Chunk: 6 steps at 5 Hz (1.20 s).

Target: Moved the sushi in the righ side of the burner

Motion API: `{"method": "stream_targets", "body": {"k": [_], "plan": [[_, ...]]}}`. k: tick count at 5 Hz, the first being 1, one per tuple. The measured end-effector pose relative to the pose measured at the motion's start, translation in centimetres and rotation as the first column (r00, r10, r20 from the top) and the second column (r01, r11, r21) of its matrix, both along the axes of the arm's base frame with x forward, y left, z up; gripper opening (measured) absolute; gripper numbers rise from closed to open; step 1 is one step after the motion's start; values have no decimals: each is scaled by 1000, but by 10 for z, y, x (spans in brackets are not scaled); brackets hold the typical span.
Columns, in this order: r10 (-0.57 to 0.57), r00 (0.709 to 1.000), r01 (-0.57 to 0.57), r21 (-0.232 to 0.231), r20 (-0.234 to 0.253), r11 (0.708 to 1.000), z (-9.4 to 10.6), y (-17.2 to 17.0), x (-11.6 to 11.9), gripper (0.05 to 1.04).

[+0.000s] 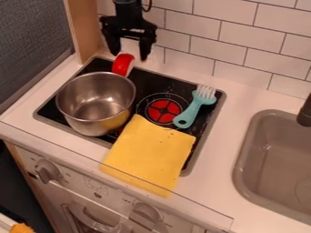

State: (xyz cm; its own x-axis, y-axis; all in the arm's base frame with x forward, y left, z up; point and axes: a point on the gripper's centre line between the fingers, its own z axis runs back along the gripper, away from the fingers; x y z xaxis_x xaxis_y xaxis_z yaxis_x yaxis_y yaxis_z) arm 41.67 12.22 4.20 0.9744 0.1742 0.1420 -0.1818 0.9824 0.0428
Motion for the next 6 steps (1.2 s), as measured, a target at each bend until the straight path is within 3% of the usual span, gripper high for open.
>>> {"method": "stream_targets", "body": {"k": [1, 2, 3, 4, 5, 6], "plan": [[2, 1000, -2, 2, -18, 1000, -8, 1, 3, 1001], [-3, 997, 2, -10, -73, 1000, -30, -2, -2, 948], [-6, 998, 6, -8, -67, 1000, -30, -4, 0, 680], [-12, 997, 12, -9, -72, 1000, -31, -5, -1, 642], [-27, 998, 25, -28, -61, 999, -23, -9, -2, 642], [-32, 999, 32, 14, 42, 999, 25, -8, -8, 642]]}}
